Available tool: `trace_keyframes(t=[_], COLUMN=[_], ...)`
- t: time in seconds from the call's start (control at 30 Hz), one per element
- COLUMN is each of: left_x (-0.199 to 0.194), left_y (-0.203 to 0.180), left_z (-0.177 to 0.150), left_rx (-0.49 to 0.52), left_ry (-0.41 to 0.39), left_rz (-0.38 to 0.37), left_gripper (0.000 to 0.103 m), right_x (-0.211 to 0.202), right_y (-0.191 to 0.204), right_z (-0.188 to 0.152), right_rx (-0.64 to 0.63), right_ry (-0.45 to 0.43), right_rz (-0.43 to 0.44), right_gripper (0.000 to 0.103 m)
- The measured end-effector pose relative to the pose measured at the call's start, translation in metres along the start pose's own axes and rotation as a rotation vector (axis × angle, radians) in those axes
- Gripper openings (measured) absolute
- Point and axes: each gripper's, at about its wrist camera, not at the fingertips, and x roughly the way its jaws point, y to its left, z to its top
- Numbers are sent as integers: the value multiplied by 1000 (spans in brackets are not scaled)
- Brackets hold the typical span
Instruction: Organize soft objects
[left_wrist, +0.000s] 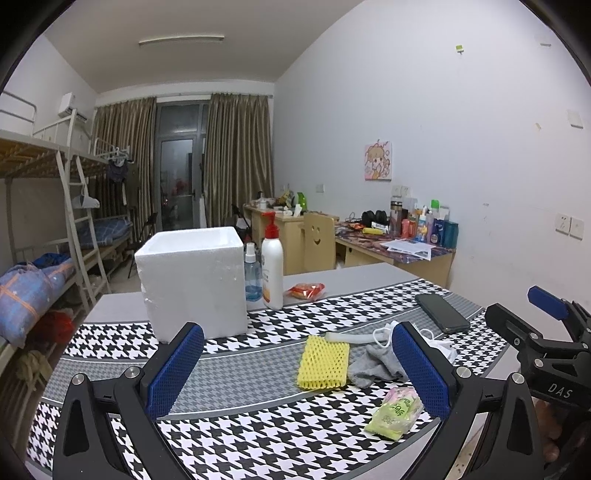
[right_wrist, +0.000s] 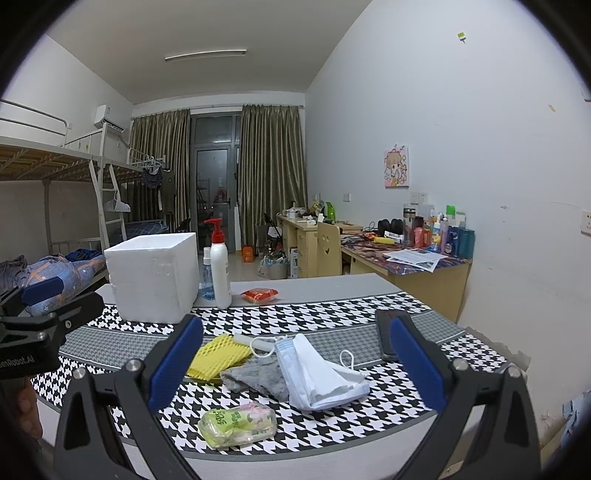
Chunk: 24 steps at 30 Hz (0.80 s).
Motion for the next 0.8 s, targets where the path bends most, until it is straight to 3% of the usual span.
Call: trace_keyframes(t=[0.8], left_x=[45], left_y=[-2], left_z=[1], left_rx=[-11], left_ry=[106], left_rz=[6], left_gripper=[102], right_x=[29], right_y=[-8], right_z=[0], right_rx=[11], right_ry=[52], right_rz=[13], right_gripper=[102])
